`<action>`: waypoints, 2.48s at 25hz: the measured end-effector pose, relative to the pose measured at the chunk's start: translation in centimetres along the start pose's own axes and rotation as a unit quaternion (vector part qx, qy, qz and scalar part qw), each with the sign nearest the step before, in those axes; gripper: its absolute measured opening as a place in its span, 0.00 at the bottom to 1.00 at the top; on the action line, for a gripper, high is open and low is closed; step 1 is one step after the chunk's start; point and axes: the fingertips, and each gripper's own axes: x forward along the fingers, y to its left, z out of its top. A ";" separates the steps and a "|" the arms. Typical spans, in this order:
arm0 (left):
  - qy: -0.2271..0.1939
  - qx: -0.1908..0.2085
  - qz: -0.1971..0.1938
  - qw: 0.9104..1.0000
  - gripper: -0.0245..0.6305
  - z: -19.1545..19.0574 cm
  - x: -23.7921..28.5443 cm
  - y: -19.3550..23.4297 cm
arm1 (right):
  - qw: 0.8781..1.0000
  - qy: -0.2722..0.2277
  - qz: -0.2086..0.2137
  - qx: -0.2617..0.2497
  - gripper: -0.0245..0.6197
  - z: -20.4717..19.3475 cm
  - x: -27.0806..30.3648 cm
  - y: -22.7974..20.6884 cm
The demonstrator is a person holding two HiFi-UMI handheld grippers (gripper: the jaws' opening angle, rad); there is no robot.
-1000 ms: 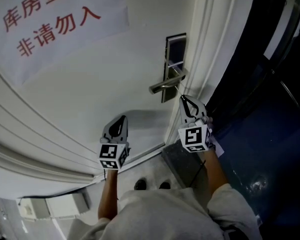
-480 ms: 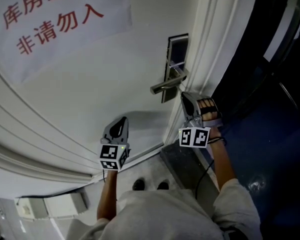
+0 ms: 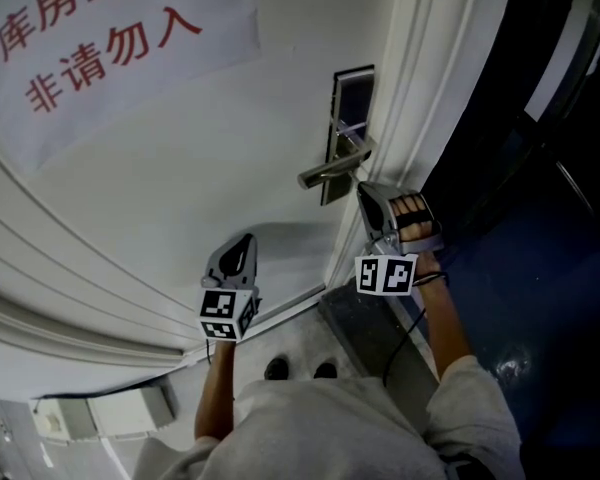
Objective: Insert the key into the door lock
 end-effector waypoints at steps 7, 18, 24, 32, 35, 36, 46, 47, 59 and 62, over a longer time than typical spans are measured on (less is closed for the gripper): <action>0.000 -0.002 0.000 1.000 0.06 -0.1 0.2 0.1 | 1.000 0.004 0.001 -0.007 0.08 -0.1 0.1 0.2; 0.003 -0.002 -0.008 1.000 0.06 -0.4 0.6 -0.5 | 1.000 0.006 0.012 -0.016 0.08 -0.2 0.7 0.2; 0.004 -0.004 -0.005 1.000 0.06 -0.4 0.5 -0.1 | 1.000 0.012 0.015 -0.017 0.08 0.0 1.1 0.1; 0.002 -0.003 -0.008 1.000 0.06 -0.2 0.5 -0.3 | 0.998 0.019 0.023 -0.054 0.08 0.3 2.1 0.1; 0.002 -0.004 -0.006 1.000 0.06 -0.2 0.4 0.0 | 0.998 0.020 0.020 -0.054 0.08 0.2 2.6 0.1; 0.003 -0.004 -0.004 1.000 0.06 -0.3 0.3 0.1 | 0.998 0.020 0.019 -0.053 0.08 0.3 2.8 0.1; 0.009 -0.005 0.003 1.000 0.06 -0.8 -0.2 0.9 | 0.998 0.025 0.014 -0.048 0.08 0.5 4.3 0.2; 0.008 -0.005 0.003 1.000 0.06 -0.8 -0.1 1.0 | 0.998 0.025 0.013 -0.048 0.08 0.5 4.3 0.1; 0.002 -0.003 -0.006 1.000 0.06 -0.3 0.1 0.3 | 0.996 0.022 0.062 -0.056 0.24 0.6 4.4 1.9; 0.002 -0.002 -0.007 1.000 0.06 -0.3 0.1 0.4 | 0.996 0.021 0.073 -0.056 0.31 0.5 4.3 2.4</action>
